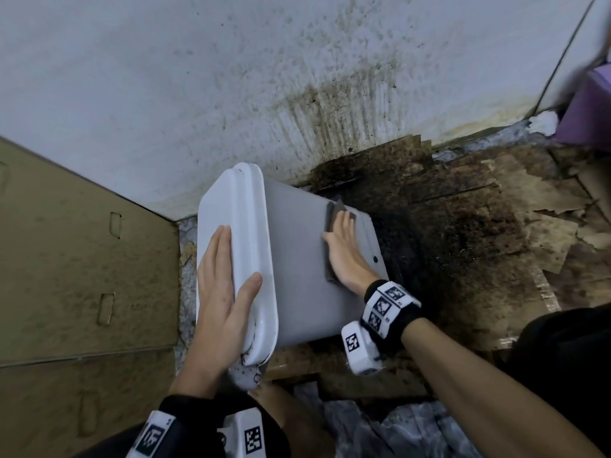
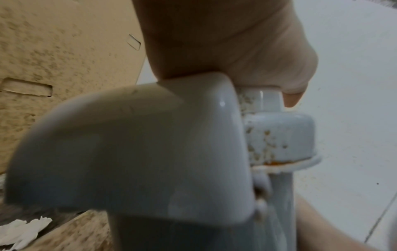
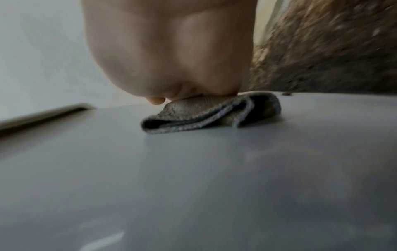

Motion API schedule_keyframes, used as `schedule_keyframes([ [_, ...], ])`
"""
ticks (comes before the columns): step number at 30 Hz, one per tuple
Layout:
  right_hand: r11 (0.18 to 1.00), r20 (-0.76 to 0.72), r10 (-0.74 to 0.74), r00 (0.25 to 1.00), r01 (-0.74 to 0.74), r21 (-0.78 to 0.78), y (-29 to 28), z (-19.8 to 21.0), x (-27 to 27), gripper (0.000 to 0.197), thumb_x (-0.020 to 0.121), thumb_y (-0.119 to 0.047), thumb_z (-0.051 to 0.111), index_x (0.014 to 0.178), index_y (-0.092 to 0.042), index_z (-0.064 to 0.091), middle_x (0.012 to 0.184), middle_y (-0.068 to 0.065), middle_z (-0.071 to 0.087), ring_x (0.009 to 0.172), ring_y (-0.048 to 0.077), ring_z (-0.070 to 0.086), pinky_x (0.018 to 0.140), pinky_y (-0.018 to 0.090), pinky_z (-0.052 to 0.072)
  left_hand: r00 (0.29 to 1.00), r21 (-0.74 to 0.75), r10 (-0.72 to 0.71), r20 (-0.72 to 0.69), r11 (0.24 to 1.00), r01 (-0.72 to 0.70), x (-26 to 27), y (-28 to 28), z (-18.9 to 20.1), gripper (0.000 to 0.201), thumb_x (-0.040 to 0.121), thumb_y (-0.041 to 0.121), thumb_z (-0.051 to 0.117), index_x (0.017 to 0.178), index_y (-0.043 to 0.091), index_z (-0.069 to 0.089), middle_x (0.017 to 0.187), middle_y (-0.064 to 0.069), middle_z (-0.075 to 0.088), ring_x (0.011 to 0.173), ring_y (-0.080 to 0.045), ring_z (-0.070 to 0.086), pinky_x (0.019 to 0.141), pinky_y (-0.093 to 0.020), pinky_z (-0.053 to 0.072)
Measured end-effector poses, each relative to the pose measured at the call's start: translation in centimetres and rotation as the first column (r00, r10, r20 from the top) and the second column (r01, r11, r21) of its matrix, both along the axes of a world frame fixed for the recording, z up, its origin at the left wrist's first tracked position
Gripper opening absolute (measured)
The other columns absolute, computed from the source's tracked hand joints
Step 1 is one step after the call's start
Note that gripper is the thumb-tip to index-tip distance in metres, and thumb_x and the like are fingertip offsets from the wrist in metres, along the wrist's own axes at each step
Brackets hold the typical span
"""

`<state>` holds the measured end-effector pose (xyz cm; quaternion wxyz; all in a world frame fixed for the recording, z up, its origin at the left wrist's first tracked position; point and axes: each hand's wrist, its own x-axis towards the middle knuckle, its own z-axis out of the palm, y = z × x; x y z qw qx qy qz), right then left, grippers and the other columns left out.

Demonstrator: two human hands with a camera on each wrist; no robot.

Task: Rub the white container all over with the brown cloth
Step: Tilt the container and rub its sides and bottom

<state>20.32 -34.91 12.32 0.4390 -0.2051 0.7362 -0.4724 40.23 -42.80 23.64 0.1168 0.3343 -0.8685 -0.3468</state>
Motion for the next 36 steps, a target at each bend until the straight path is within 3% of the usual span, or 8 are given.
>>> schedule_keyframes([
  [5,0.971,-0.114,0.147,0.983,-0.165,-0.175,-0.6,5.6,4.6,0.064,0.111,-0.028,0.019,0.159,-0.021,-0.021,0.165,-0.007,-0.031,0.151,0.006,-0.028,0.122,0.032,-0.015,1.000,0.004,0.009,0.000,1.000,-0.009,-0.2,0.1,0.0,0.076,0.101,0.060,0.033,0.167,0.032,0.008,0.172,0.024,0.005,0.156,0.008,-0.002,0.126,-0.025,0.005],
  [8,0.955,-0.209,0.143,0.967,-0.191,-0.229,0.3,4.9,5.3,0.061,0.112,-0.027,0.017,0.160,-0.025,-0.020,0.165,-0.013,-0.030,0.151,-0.001,-0.026,0.123,0.027,-0.014,1.000,-0.006,0.007,0.002,1.000,-0.007,-0.2,0.1,0.1,0.075,0.101,0.060,0.033,0.167,0.032,0.008,0.172,0.024,0.005,0.156,0.008,-0.002,0.126,-0.022,0.005],
  [11,0.958,-0.294,0.146,0.945,-0.209,-0.198,1.2,2.3,4.3,0.060,0.112,-0.029,0.018,0.161,-0.030,-0.017,0.164,-0.020,-0.028,0.151,-0.005,-0.022,0.124,0.025,-0.012,1.000,-0.030,-0.006,0.005,1.000,0.006,-0.1,-0.1,0.0,0.079,0.101,0.061,0.035,0.167,0.028,0.009,0.172,0.025,0.004,0.157,0.008,-0.002,0.124,-0.011,0.003],
  [16,0.993,-0.212,0.111,0.971,-0.117,-0.014,2.4,-3.7,0.5,0.060,0.111,-0.024,0.017,0.162,-0.020,-0.015,0.169,-0.006,-0.024,0.154,0.005,-0.020,0.128,0.033,-0.008,1.000,-0.036,-0.005,0.003,0.999,0.005,0.4,-0.6,-0.1,0.081,0.101,0.060,0.036,0.168,0.024,0.009,0.173,0.022,0.005,0.157,0.006,-0.002,0.122,-0.008,0.002],
  [20,0.994,-0.061,0.036,0.997,-0.029,0.104,3.5,-6.1,-2.1,0.059,0.111,-0.023,0.018,0.162,-0.013,-0.011,0.170,-0.001,-0.020,0.156,0.009,-0.017,0.125,0.027,-0.011,1.000,-0.032,-0.011,-0.001,0.999,0.011,0.3,-0.5,-0.2,0.081,0.101,0.060,0.037,0.168,0.024,0.009,0.172,0.022,0.006,0.158,0.005,-0.001,0.123,-0.010,0.003],
  [29,0.995,0.014,-0.052,0.999,0.051,0.081,2.5,-7.1,-3.5,0.059,0.111,-0.021,0.019,0.162,-0.012,-0.007,0.171,0.001,-0.015,0.157,0.013,-0.015,0.127,0.032,-0.009,1.000,-0.060,-0.018,-0.003,0.998,0.018,-0.2,-0.1,0.0,0.082,0.100,0.061,0.041,0.167,0.025,0.013,0.173,0.018,0.009,0.158,0.003,0.001,0.128,-0.020,0.005],
  [36,0.992,-0.054,-0.077,0.996,0.082,0.092,3.5,-5.7,-0.9,0.059,0.111,-0.023,0.021,0.163,-0.016,-0.007,0.171,-0.002,-0.015,0.157,0.010,-0.014,0.125,0.027,-0.011,1.000,-0.088,-0.028,-0.002,0.996,0.028,-0.7,0.4,0.1,0.082,0.099,0.064,0.040,0.167,0.028,0.012,0.172,0.023,0.006,0.157,0.006,0.000,0.122,-0.008,0.000],
])
